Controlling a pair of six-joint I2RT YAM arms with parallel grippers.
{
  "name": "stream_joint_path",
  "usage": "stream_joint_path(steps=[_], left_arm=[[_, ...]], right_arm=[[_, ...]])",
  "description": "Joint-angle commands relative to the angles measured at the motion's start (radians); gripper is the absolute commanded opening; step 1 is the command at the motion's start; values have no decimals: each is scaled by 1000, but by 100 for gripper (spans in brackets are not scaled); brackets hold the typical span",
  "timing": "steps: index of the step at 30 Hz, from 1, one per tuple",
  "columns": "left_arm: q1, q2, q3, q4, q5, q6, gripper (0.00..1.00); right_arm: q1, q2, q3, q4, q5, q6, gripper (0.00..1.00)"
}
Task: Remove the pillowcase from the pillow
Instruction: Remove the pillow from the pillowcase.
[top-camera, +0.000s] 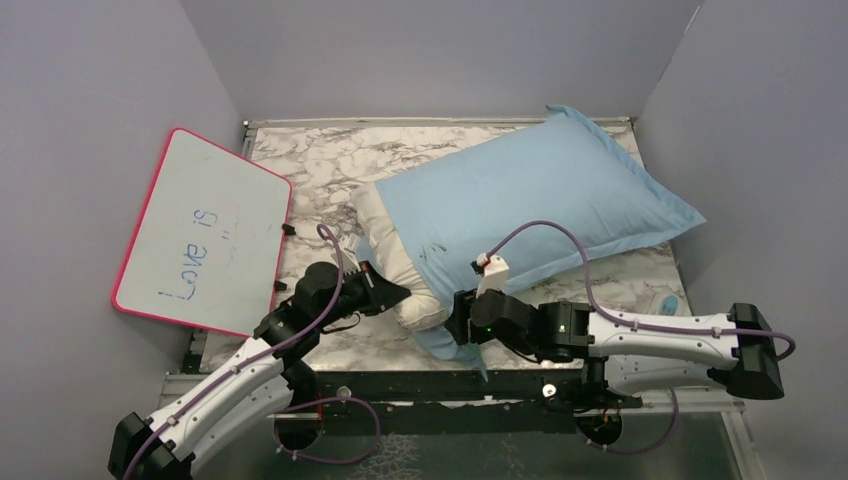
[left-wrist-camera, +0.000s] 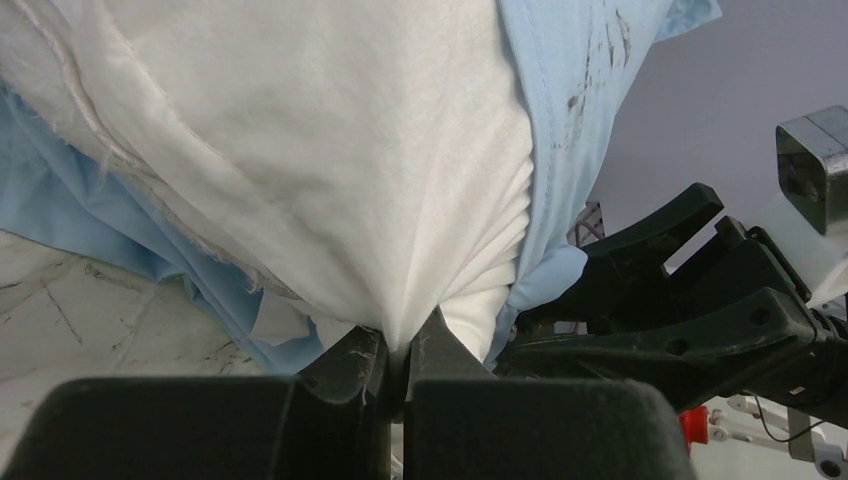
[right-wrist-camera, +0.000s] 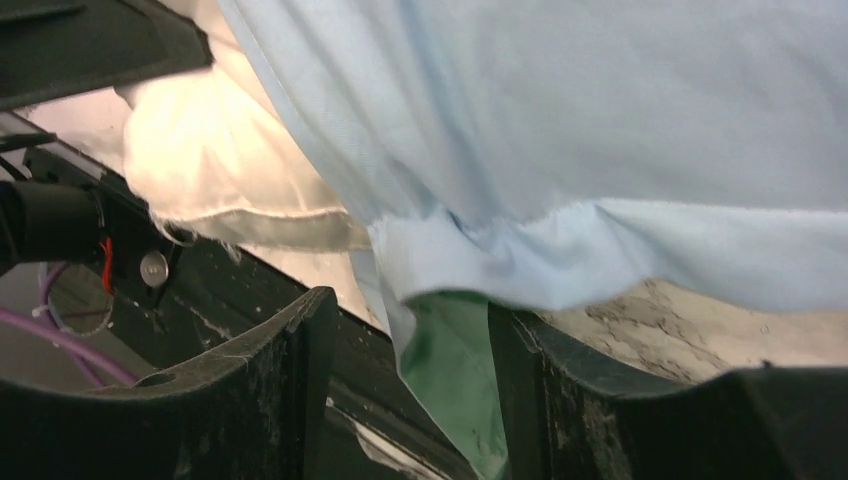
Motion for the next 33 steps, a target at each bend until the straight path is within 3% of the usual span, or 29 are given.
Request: stream_joint_path(steps=[1, 3, 5, 8, 12, 17, 20, 23, 28, 33], left_arm=[[7, -22, 47, -28, 10, 26, 0], [8, -22, 58, -55, 6, 37, 0], [8, -22, 70, -89, -4, 49, 0], [8, -43, 92, -173, -43, 69, 0], [7, -70, 101, -257, -97, 98, 0], [7, -78, 91, -328, -133, 95, 0], [7, -80, 76, -317, -127, 85, 0], [7, -62, 73, -297, -107, 86, 0], [8, -35, 96, -292, -78, 95, 0], [7, -54, 86, -300, -78, 85, 0]], right_arm=[[-23, 70, 10, 139, 72, -31, 60], [-51, 111, 15, 159, 40, -51, 58], [-80, 140, 21, 165, 21, -73, 40], [-107, 151, 40, 61, 118, -67, 25], [-220, 97, 22, -61, 204, -49, 16], [-382, -26, -65, -19, 117, -96, 13], [-383, -66, -104, 69, -28, -153, 16], [-383, -68, -122, 115, -198, -189, 28], [-383, -81, -115, 61, -300, -185, 42], [-383, -147, -145, 36, -390, -178, 63]])
